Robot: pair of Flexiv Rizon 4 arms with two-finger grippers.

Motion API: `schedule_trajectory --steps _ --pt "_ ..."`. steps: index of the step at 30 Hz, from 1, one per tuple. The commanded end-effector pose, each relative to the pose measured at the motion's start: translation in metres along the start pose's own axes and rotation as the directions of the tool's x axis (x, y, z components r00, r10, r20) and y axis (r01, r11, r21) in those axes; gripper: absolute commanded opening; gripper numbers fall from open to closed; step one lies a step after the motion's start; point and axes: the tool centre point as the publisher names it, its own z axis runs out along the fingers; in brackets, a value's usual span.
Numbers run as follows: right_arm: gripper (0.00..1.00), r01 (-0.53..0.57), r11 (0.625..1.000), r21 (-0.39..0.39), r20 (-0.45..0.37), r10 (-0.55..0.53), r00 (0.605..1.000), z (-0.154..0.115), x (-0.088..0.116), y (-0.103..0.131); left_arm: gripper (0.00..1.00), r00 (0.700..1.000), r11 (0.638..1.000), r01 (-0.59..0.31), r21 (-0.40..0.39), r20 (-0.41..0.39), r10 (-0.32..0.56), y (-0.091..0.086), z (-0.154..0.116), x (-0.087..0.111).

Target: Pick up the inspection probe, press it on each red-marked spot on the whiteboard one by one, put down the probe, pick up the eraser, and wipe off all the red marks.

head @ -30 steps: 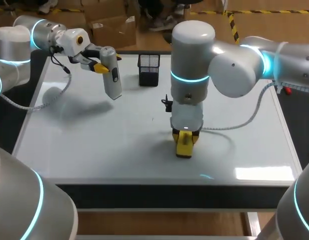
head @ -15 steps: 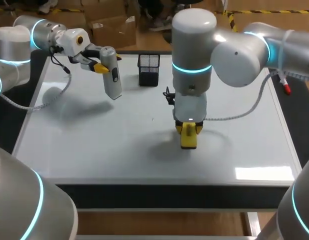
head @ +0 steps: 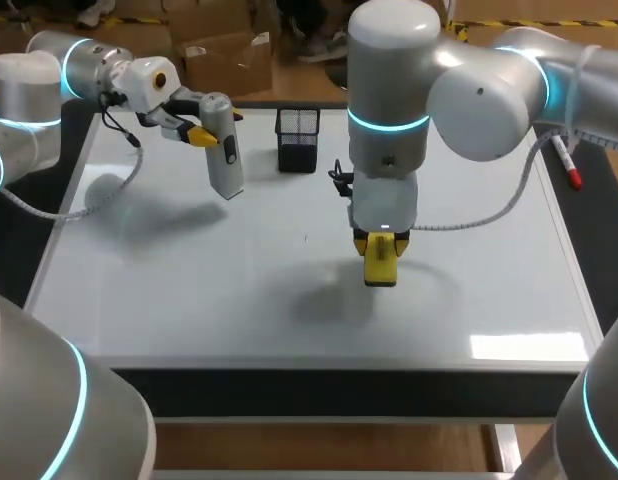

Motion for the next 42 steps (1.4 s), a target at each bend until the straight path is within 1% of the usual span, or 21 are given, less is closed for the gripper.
schedule_trajectory --steps 1,7,10,11,13,15,16,20,24,25,28,34,42 --pt "0.00 0.002 1.000 0.003 -0.001 -0.002 1.000 -0.001 0.002 0.000 0.00 1.000 1.000 0.001 -0.002 -0.004 -0.001 -0.001 -0.001 -0.001" --pt "0.00 0.002 1.000 0.003 -0.001 -0.002 1.000 -0.001 0.002 0.000 0.00 1.000 1.000 0.001 -0.002 -0.004 -0.001 -0.001 -0.001 -0.001" --pt "0.00 0.023 1.000 0.001 -0.024 -0.023 0.999 -0.003 0.002 -0.012 0.00 1.000 1.000 0.001 -0.002 -0.004 -0.001 -0.001 -0.001 -0.001" --pt "0.00 0.027 1.000 0.000 -0.030 -0.027 0.999 -0.004 0.002 -0.018 0.00 1.000 1.000 0.001 -0.002 -0.004 -0.001 -0.001 -0.001 -0.001" --pt "0.00 0.034 0.999 0.003 -0.017 -0.034 0.999 -0.005 0.004 -0.030 0.00 1.000 1.000 0.001 -0.002 -0.004 -0.001 -0.001 -0.001 -0.001" --pt "0.00 0.039 0.999 0.004 -0.028 -0.039 0.999 -0.006 0.005 -0.043 0.00 1.000 1.000 0.001 -0.002 -0.004 -0.001 -0.001 -0.001 -0.001" --pt "0.00 0.046 0.999 0.007 -0.006 -0.046 0.999 -0.007 0.006 -0.049 0.00 1.000 1.000 0.001 -0.002 -0.004 -0.001 -0.001 -0.001 -0.001" --pt "0.00 0.056 0.998 0.009 0.004 -0.056 0.998 -0.009 0.012 -0.077 0.00 1.000 1.000 0.001 -0.002 -0.004 -0.001 -0.001 -0.001 -0.001" --pt "0.00 0.061 0.998 0.013 0.002 -0.061 0.998 -0.013 0.017 -0.109 0.00 1.000 1.000 0.001 -0.002 -0.004 -0.001 -0.001 -0.001 -0.001" --pt "0.00 0.063 0.998 0.014 -0.017 -0.063 0.998 -0.014 0.018 -0.116 0.00 1.000 1.000 0.001 -0.002 -0.004 -0.001 -0.001 -0.001 -0.001" --pt "0.00 0.072 0.997 0.010 -0.031 -0.072 0.997 -0.017 0.020 -0.138 0.00 1.000 1.000 0.001 -0.002 -0.004 -0.001 -0.001 -0.001 -0.001" --pt "0.00 0.094 0.996 -0.003 -0.009 -0.094 0.996 -0.015 0.016 -0.173 0.00 1.000 1.000 0.001 -0.002 -0.004 -0.001 -0.001 -0.001 -0.001" --pt "0.00 0.100 0.995 -0.011 0.000 -0.100 0.995 -0.011 0.007 -0.210 0.00 1.000 1.000 0.001 -0.002 -0.004 -0.001 -0.001 -0.001 -0.001"
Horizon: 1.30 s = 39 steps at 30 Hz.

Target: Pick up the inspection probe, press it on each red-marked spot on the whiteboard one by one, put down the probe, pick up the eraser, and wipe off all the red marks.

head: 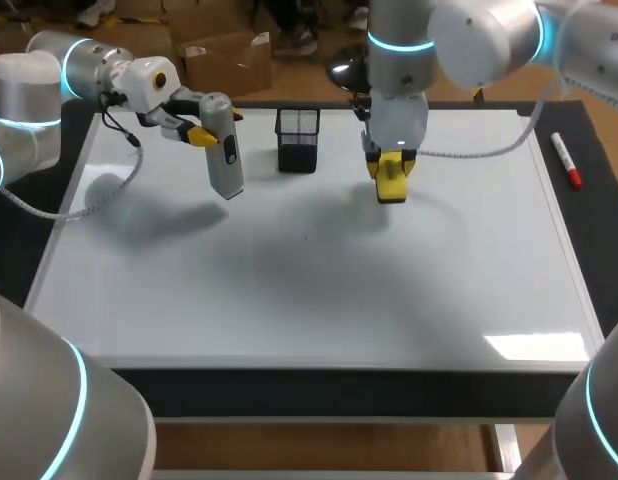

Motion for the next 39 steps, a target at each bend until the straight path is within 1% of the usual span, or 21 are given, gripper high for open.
schedule_trajectory --steps 1,7,14,22,30,31,32,33,34,35,36,37,38,39 --pt "0.00 0.002 0.999 -0.054 -0.002 -0.002 1.000 0.006 -0.006 -0.030 0.00 1.000 1.000 0.001 -0.002 -0.004 -0.001 -0.001 -0.001 -0.001" --pt "0.00 -0.003 0.999 -0.051 -0.001 0.003 1.000 0.010 -0.006 -0.052 0.00 1.000 1.000 0.001 -0.002 -0.004 -0.001 -0.001 -0.001 -0.001" --pt "0.00 -0.013 0.999 -0.046 0.008 0.013 1.000 0.015 -0.008 -0.067 0.00 1.000 1.000 0.001 -0.002 -0.004 -0.001 -0.001 -0.001 -0.001" --pt "0.00 -0.017 0.999 -0.051 0.016 0.018 1.000 0.026 -0.013 -0.075 0.00 1.000 1.000 0.001 -0.002 -0.004 -0.001 -0.001 -0.001 -0.001" --pt "0.00 -0.020 0.998 -0.052 0.006 0.020 1.000 0.032 -0.012 -0.079 0.00 1.000 1.000 0.001 -0.002 -0.004 -0.001 -0.001 -0.001 -0.001" --pt "0.06 -0.024 0.998 -0.052 0.005 0.024 1.000 0.032 -0.011 -0.079 0.00 1.000 1.000 0.001 -0.002 -0.004 -0.001 -0.001 -0.001 -0.001" --pt "0.17 -0.028 0.998 -0.053 0.004 0.028 1.000 0.032 -0.011 -0.080 0.00 1.000 1.000 0.001 -0.002 -0.004 -0.001 -0.001 -0.001 -0.001" --pt "0.25 -0.037 0.998 -0.052 0.001 0.037 0.999 0.032 -0.010 -0.080 0.00 1.000 1.000 0.001 -0.002 -0.004 -0.001 -0.001 -0.001 -0.001" --pt "0.36 -0.040 0.998 -0.051 0.000 0.040 0.999 0.032 -0.009 -0.080 0.00 1.000 1.000 0.001 -0.002 -0.004 -0.001 -0.001 -0.001 -0.001" --pt "0.55 -0.042 0.998 -0.050 0.001 0.042 0.999 0.032 -0.008 -0.080 0.00 1.000 1.000 0.001 -0.002 -0.004 -0.001 -0.001 -0.001 -0.001" --pt "0.80 -0.052 0.998 -0.048 0.001 0.052 0.999 0.032 -0.007 -0.080 0.00 1.000 1.000 0.001 -0.002 -0.004 -0.001 -0.001 -0.001 -0.001" --pt "0.92 -0.060 0.997 -0.046 0.000 0.060 0.998 0.031 -0.005 -0.080 0.00 1.000 1.000 0.001 -0.002 -0.004 -0.001 -0.001 -0.001 -0.001" --pt "1.00 -0.063 0.997 -0.045 0.001 0.063 0.998 0.030 -0.004 -0.079 0.00 1.000 1.000 0.001 -0.002 -0.004 -0.001 -0.001 -0.001 -0.001" --pt "1.00 -0.070 0.997 -0.042 0.003 0.070 0.998 0.029 -0.002 -0.079 0.00 1.000 1.000 0.001 -0.002 -0.004 -0.001 -0.001 -0.001 -0.001"
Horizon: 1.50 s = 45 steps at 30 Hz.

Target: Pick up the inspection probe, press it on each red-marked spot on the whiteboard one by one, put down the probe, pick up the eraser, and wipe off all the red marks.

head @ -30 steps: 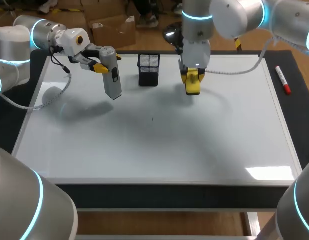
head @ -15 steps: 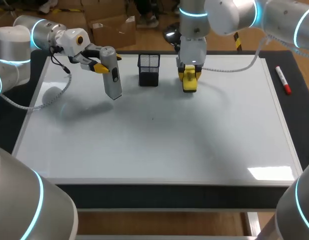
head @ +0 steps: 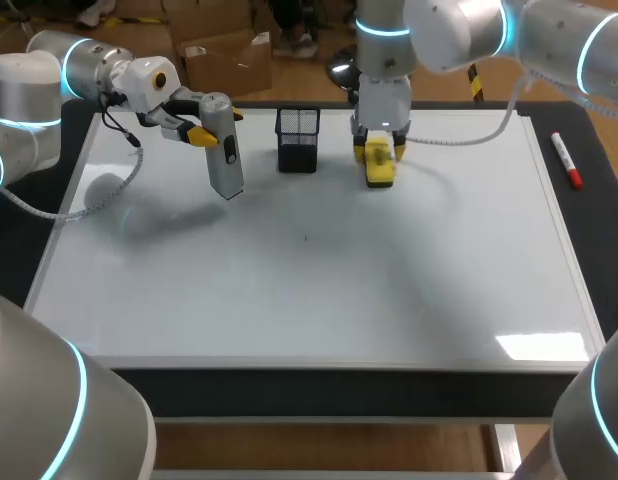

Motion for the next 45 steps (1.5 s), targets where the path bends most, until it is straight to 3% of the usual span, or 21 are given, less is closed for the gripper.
schedule_trajectory --steps 1,7,12,16,20,24,28,30,31,36,38,45 --pt "1.00 -0.016 1.000 0.009 -0.002 0.016 1.000 -0.005 0.006 0.001 0.00 1.000 1.000 0.001 -0.002 -0.004 -0.001 -0.001 -0.001 -0.001" --pt "1.00 -0.085 0.996 0.024 0.017 0.085 0.996 -0.012 0.018 0.008 0.00 1.000 1.000 0.001 -0.002 -0.004 -0.001 -0.001 -0.001 -0.001" --pt "1.00 -0.233 0.972 0.022 0.097 0.230 0.968 -0.021 0.032 0.015 0.00 1.000 1.000 0.001 -0.002 -0.004 -0.001 -0.001 -0.001 -0.001" --pt "1.00 -0.351 0.936 -0.011 0.216 0.345 0.913 -0.031 0.044 0.020 0.00 1.000 1.000 0.001 -0.002 -0.004 -0.001 -0.001 -0.001 -0.001" --pt "1.00 -0.456 0.885 -0.092 0.289 0.461 0.839 -0.039 0.054 0.022 0.00 1.000 1.000 0.001 -0.002 -0.004 -0.001 -0.001 -0.001 -0.001" --pt "1.00 -0.508 0.852 -0.129 0.367 0.517 0.773 -0.050 0.061 0.026 0.00 1.000 1.000 0.001 -0.002 -0.004 -0.001 -0.001 -0.001 -0.001" --pt "1.00 -0.575 0.803 -0.159 0.404 0.584 0.704 -0.061 0.067 0.029 0.00 1.000 1.000 0.001 -0.002 -0.004 -0.001 -0.001 -0.001 -0.001" --pt "1.00 -0.616 0.761 -0.204 0.377 0.641 0.668 -0.065 0.069 0.028 0.00 1.000 1.000 0.001 -0.002 -0.004 -0.001 -0.001 -0.001 -0.001" --pt "1.00 -0.612 0.765 -0.201 0.416 0.633 0.653 -0.068 0.070 0.029 0.00 1.000 1.000 0.001 -0.002 -0.004 -0.001 -0.001 -0.001 -0.001" --pt "1.00 -0.641 0.724 -0.254 0.457 0.674 0.580 -0.082 0.075 0.032 0.00 1.000 1.000 0.001 -0.002 -0.004 -0.001 -0.001 -0.001 -0.001" --pt "1.00 -0.647 0.704 -0.292 0.447 0.699 0.558 -0.086 0.077 0.031 0.00 1.000 1.000 0.001 -0.002 -0.004 -0.001 -0.001 -0.001 -0.001" --pt "1.00 -0.653 0.703 -0.282 0.452 0.698 0.556 -0.091 0.078 0.032 0.00 1.000 1.000 0.001 -0.002 -0.004 -0.001 -0.001 -0.001 -0.001"
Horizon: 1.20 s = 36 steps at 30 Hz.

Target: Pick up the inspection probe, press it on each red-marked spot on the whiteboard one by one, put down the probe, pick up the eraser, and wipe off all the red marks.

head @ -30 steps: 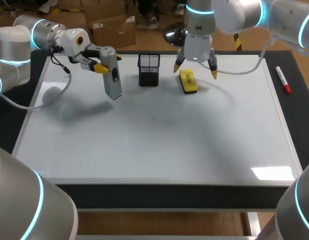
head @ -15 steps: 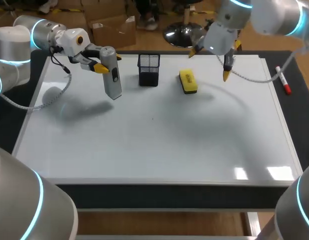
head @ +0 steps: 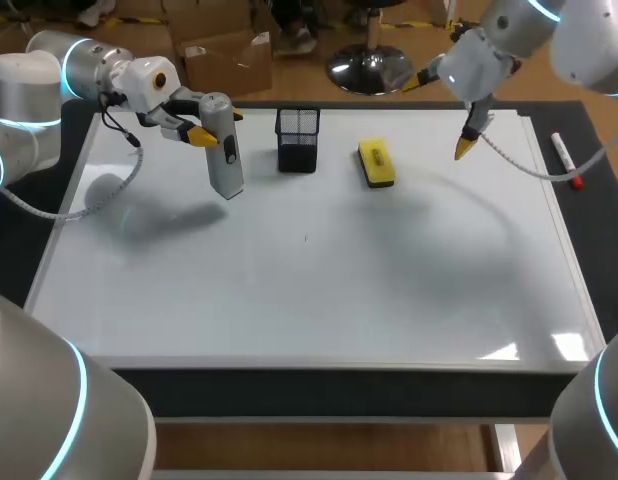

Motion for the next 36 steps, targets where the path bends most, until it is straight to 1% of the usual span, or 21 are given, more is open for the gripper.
schedule_trajectory --steps 1,16,19,22,24,29,32,36 --pt "1.00 0.002 1.000 0.005 0.002 -0.002 1.000 -0.001 0.002 0.001 0.00 1.000 1.000 0.001 -0.001 -0.004 -0.001 -0.001 -0.001 -0.001" --pt "1.00 0.002 1.000 0.005 0.002 -0.002 1.000 -0.001 0.002 0.001 0.00 1.000 1.000 0.001 -0.001 -0.004 -0.001 -0.001 -0.001 -0.001" --pt "1.00 0.002 1.000 0.005 0.002 -0.002 1.000 -0.001 0.002 0.001 0.00 1.000 1.000 -0.013 -0.024 -0.001 0.013 -0.012 0.008 -0.003" --pt "1.00 0.002 1.000 0.005 0.002 -0.002 1.000 -0.001 0.002 0.001 0.00 0.999 0.999 0.012 -0.042 0.041 -0.010 -0.022 0.016 -0.009" --pt "1.00 0.002 1.000 0.005 0.002 -0.002 1.000 -0.001 0.002 0.001 0.00 0.998 0.999 -0.001 -0.036 0.064 0.003 -0.028 0.020 -0.012" --pt "1.00 0.002 1.000 0.005 0.002 -0.002 1.000 -0.001 0.002 0.001 0.00 0.992 0.999 0.003 -0.034 0.128 0.001 -0.041 0.026 -0.022" --pt "1.00 0.002 1.000 0.005 0.002 -0.002 1.000 -0.001 0.002 0.001 0.00 0.985 0.999 0.018 -0.037 0.174 -0.011 -0.049 0.028 -0.029" --pt "1.00 0.002 1.000 0.005 0.002 -0.002 1.000 -0.001 0.002 0.001 0.00 0.964 0.999 0.038 -0.034 0.266 -0.028 -0.058 0.022 -0.042"
